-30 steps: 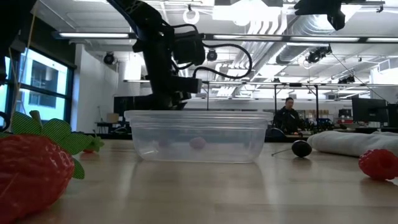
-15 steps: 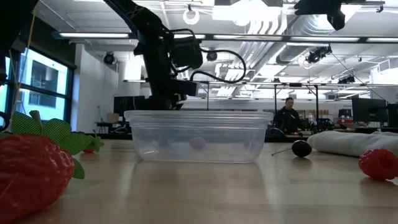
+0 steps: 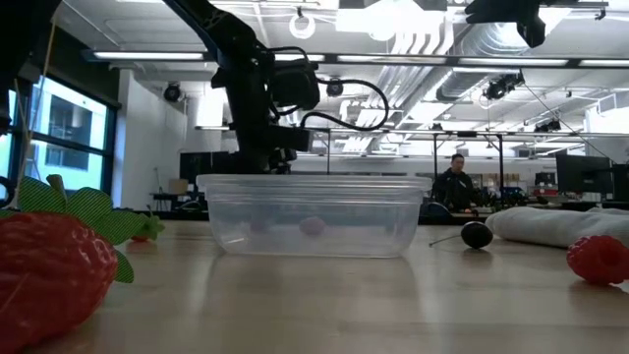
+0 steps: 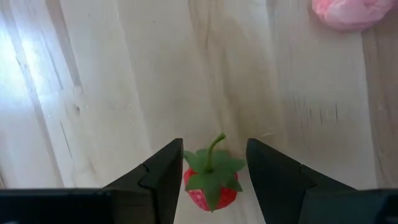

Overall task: Pick and placing Produce into tupperware
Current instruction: Put the top left strawberry into the bin

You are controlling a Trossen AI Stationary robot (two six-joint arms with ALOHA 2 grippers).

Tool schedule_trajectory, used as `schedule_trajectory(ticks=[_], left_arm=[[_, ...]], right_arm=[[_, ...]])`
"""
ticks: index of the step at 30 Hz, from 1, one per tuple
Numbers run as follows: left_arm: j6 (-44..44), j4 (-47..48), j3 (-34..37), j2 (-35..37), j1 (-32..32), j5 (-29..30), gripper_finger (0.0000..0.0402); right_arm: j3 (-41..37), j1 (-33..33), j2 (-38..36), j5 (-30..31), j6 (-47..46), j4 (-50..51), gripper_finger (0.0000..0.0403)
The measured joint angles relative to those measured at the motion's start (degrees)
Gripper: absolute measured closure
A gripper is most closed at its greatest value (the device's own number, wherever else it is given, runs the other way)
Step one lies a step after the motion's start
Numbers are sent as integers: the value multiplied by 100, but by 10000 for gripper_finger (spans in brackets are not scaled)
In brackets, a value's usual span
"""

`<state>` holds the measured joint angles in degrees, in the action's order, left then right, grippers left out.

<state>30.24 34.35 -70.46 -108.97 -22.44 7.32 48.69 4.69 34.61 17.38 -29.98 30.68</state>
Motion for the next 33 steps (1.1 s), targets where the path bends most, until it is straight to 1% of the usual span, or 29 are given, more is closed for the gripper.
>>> schedule_trajectory(ticks=[5,9,19,26,29,31,33], left_arm=[[45,1,0,0,-11,-4,234],[95,2,0,0,-7,-123,234],[81,-76,-24,-363,-7,-159,234],[108,-103,-17,-402,-7,-186,235],[138,-94,-15,-406,-8,-154,251],[153,-76,-13,-413,0,-156,274],[159,-64,-9,-417,2,-205,306]], right_arm=[[0,0,0,1,0,-2,343],[0,0,0,1,0,-2,343],[0,2,20,1,-22,-44,343],[0,2,100,1,-21,-49,343],[0,0,109,1,-17,-50,343],[0,1,114,1,-21,-53,343],[0,2,112,1,-21,-53,343]])
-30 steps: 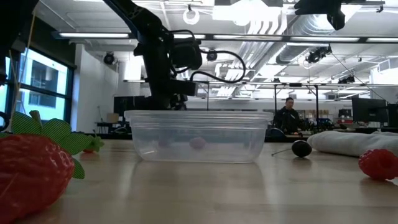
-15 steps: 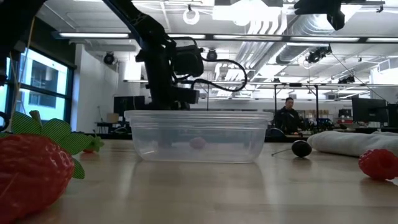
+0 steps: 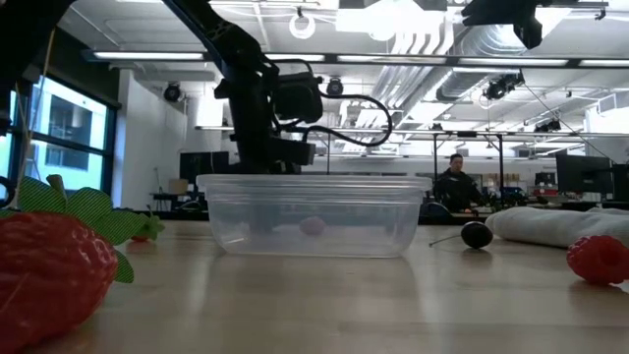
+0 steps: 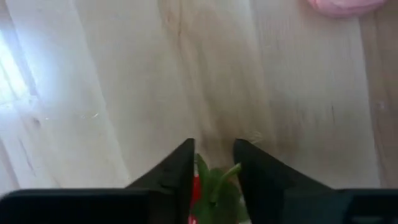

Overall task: Pick and placing Produce into tupperware
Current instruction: Put the top left strawberry into the bin

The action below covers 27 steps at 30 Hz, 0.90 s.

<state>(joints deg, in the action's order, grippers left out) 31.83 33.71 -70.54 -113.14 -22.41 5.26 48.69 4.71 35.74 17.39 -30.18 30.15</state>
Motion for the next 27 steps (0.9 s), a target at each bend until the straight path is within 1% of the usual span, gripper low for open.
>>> schedule_trajectory(ticks=[3,4,5,8,10,16,18,23,27], left_arm=[[-27,90,-42,-6,0,-77,369],[-38,161,-91,-16,4,-76,384],[-57,199,-131,-25,4,-73,392],[-57,107,-249,-58,-3,31,388],[-78,141,-370,-68,-11,143,397],[-363,273,-815,-55,-7,163,400],[-544,468,-1021,-55,-4,116,401],[-832,1076,-1595,-44,-1,-212,401],[-1031,1596,-2109,-42,71,-240,401]], right_arm=[[0,-2,-1,0,1,0,343],[0,0,-1,2,-1,0,343],[0,0,1,0,1,2,343],[0,0,-1,1,3,0,343],[0,-1,0,2,0,2,343],[0,0,-3,2,-1,2,343],[0,0,-3,2,0,1,343],[0,0,-3,2,5,2,343],[0,0,-3,2,16,25,343]])
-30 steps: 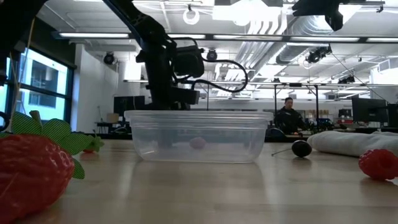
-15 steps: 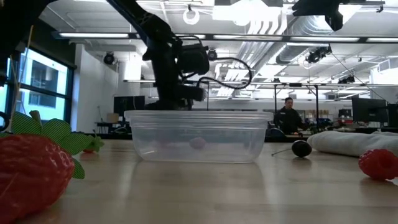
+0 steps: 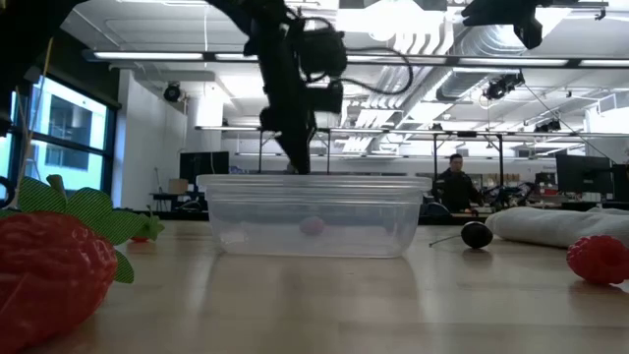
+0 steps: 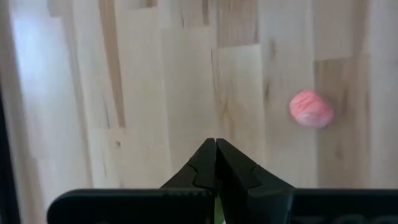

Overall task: Pick and placing Produce into tupperware
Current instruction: Put the top left strawberry into the bin

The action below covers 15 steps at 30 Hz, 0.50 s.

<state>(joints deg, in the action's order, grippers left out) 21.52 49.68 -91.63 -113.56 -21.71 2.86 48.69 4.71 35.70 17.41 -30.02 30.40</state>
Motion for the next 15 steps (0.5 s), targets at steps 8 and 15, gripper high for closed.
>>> schedule_trajectory(ticks=[8,15], left_arm=[[-748,1012,-994,11,645,179,402],[-1710,1337,-1388,19,1681,205,402]], right_arm=[[0,0,2,0,33,34,343],[0,0,2,0,46,52,343]])
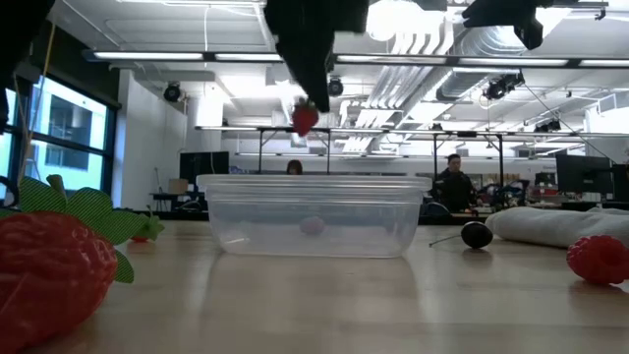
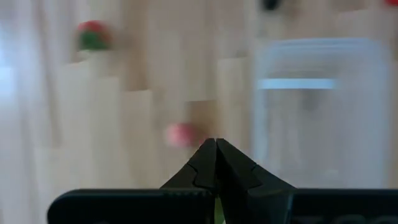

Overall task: Pick and placing Produce into tupperware
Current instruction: Put the top left strawberry into the bin

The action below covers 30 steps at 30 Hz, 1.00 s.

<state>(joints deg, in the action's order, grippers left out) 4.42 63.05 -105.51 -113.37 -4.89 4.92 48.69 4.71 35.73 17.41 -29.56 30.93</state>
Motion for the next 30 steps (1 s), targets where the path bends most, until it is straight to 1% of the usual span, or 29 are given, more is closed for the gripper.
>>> schedule_trajectory(ticks=[6,11,16,21,30], left_arm=[[-1011,-154,162,3,785,61,402],[-1694,-1020,576,3,1131,224,402],[-2276,-1758,1242,3,1214,222,402],[-2578,-1930,1852,3,1167,270,401],[-2520,-2194,2101,3,1074,334,401]], right_arm=[[0,0,-2,0,4,14,343],[0,0,-2,0,152,14,343],[0,0,0,-6,274,14,343],[0,-2,0,-212,287,14,343],[0,-2,0,-262,305,14,343]])
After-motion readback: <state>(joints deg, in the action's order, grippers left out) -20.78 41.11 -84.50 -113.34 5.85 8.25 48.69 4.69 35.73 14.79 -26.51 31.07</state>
